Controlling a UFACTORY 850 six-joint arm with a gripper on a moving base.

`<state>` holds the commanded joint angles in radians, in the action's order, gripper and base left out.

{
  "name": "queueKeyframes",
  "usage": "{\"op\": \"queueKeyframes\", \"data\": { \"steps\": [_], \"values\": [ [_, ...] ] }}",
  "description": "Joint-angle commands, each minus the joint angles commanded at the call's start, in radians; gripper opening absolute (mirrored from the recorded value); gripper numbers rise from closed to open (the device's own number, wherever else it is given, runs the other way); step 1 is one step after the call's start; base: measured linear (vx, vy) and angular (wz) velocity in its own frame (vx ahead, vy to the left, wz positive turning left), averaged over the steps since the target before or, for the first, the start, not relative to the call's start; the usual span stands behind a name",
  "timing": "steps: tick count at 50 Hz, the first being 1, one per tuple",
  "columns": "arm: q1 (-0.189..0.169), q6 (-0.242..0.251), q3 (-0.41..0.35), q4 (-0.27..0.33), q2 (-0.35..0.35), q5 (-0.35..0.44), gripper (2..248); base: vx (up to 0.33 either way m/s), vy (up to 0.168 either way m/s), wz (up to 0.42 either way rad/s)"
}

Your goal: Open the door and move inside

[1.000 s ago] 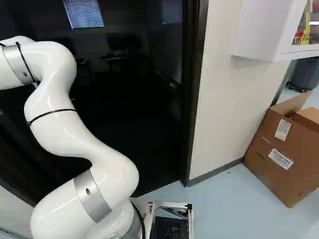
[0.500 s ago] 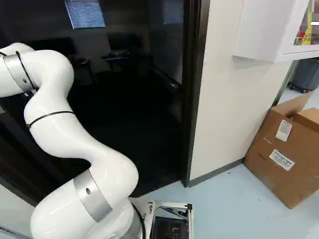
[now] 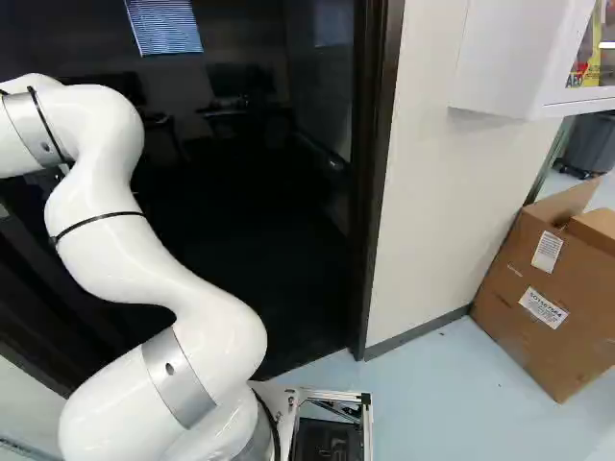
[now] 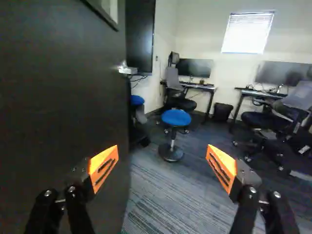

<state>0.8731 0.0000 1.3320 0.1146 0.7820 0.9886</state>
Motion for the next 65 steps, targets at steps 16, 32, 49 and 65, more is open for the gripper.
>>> {"op": "queueKeyframes", "data": {
  "steps": [16, 32, 49, 65],
  "values": [
    [-0.025, 0.000, -0.082, -0.069, -0.058, 0.000, 247, 0.000, 0.000, 0.000],
    [-0.053, 0.000, -0.156, -0.138, -0.111, 0.000, 247, 0.000, 0.000, 0.000],
    [-0.082, 0.000, -0.233, -0.199, -0.168, 0.000, 247, 0.000, 0.000, 0.000],
    [-0.111, 0.000, -0.301, -0.241, -0.219, 0.000, 247, 0.000, 0.000, 0.000]
  ]
}}
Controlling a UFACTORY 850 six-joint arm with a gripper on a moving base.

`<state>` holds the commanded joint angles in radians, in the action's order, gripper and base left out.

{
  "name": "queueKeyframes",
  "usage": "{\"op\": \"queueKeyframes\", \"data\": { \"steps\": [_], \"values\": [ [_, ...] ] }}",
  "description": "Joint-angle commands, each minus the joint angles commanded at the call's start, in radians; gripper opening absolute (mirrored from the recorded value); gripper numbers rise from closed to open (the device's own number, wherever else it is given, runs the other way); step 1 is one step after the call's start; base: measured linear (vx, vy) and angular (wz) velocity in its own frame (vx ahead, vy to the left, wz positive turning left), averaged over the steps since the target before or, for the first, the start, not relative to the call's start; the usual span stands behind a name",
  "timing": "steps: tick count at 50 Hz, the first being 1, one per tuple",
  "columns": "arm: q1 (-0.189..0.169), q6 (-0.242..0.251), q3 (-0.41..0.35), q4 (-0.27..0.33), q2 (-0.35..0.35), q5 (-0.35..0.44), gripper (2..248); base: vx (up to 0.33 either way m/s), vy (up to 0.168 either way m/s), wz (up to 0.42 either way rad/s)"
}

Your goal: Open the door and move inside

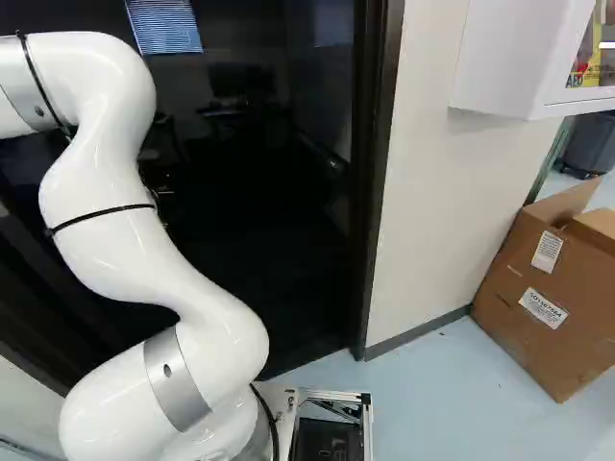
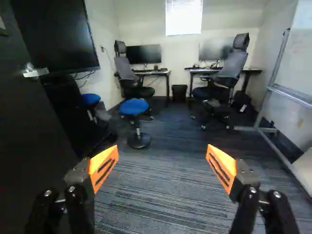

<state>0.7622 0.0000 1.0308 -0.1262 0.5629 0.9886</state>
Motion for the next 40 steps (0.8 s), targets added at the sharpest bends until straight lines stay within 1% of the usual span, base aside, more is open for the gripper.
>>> {"op": "queueKeyframes", "data": {
  "steps": [10, 40],
  "values": [
    [-0.019, 0.000, -0.040, -0.009, -0.030, 0.000, 247, 0.000, 0.000, 0.000],
    [-0.082, 0.000, -0.144, -0.009, -0.110, 0.000, 247, 0.000, 0.000, 0.000]
  ]
}}
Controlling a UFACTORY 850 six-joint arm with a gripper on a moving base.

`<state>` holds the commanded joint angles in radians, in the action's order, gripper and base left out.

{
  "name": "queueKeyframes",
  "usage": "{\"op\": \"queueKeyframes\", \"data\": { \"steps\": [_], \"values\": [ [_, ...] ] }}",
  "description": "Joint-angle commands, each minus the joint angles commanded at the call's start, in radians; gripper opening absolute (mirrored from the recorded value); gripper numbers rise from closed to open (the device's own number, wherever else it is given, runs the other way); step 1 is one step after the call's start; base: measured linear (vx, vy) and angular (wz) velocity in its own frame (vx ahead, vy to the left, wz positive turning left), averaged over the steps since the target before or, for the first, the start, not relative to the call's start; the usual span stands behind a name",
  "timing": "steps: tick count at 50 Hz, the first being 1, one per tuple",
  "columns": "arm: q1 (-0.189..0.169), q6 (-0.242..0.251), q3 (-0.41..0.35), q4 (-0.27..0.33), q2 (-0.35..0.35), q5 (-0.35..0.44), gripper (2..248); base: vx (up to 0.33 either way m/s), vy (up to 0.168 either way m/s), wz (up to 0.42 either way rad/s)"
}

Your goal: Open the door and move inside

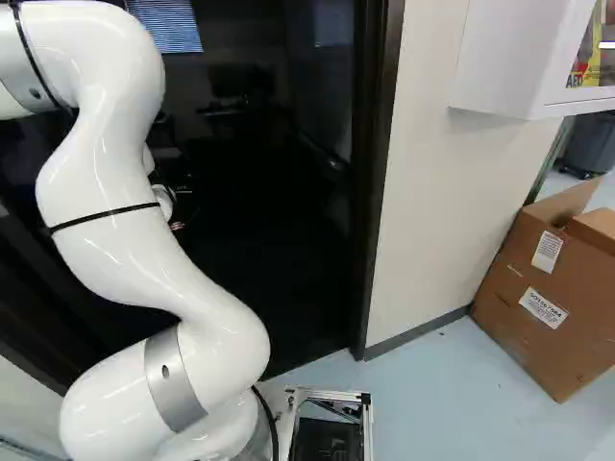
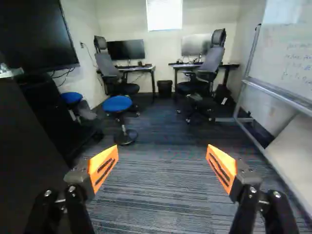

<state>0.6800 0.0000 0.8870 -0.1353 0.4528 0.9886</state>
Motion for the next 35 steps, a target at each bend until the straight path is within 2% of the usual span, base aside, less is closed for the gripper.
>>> {"op": "queueKeyframes", "data": {
  "steps": [35],
  "values": [
    [-0.081, 0.000, -0.101, 0.000, -0.080, 0.000, 247, 0.000, 0.000, 0.000]
  ]
}}
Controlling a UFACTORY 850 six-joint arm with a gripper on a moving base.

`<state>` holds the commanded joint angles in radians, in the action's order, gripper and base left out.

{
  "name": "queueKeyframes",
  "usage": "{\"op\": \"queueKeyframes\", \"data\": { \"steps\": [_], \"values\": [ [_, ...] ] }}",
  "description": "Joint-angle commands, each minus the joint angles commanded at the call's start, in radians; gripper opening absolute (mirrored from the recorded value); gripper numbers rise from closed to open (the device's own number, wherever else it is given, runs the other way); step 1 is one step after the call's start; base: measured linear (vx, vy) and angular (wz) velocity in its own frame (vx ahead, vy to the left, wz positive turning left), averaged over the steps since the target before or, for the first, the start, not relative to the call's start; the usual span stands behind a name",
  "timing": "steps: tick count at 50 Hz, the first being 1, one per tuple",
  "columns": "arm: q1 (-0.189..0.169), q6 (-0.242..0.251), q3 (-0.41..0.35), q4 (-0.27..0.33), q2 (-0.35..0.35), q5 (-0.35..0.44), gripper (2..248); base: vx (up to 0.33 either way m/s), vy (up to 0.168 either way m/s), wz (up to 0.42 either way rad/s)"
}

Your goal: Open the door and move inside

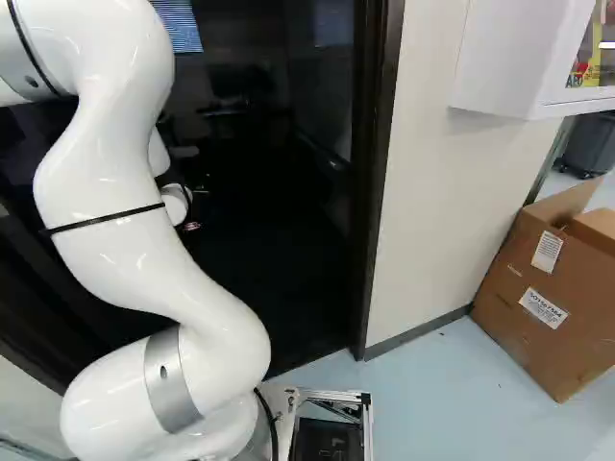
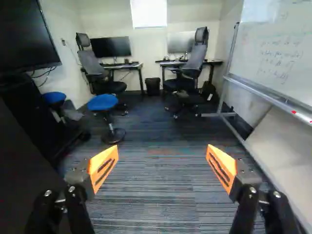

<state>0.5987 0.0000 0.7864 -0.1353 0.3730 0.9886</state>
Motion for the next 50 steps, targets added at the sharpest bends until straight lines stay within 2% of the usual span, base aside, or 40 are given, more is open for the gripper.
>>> {"op": "queueKeyframes", "data": {
  "steps": [31, 50],
  "values": [
    [-0.079, 0.000, -0.075, 0.012, -0.061, 0.000, 247, 0.000, 0.000, 0.000],
    [-0.129, 0.000, -0.121, 0.068, -0.099, 0.000, 247, 0.000, 0.000, 0.000]
  ]
}}
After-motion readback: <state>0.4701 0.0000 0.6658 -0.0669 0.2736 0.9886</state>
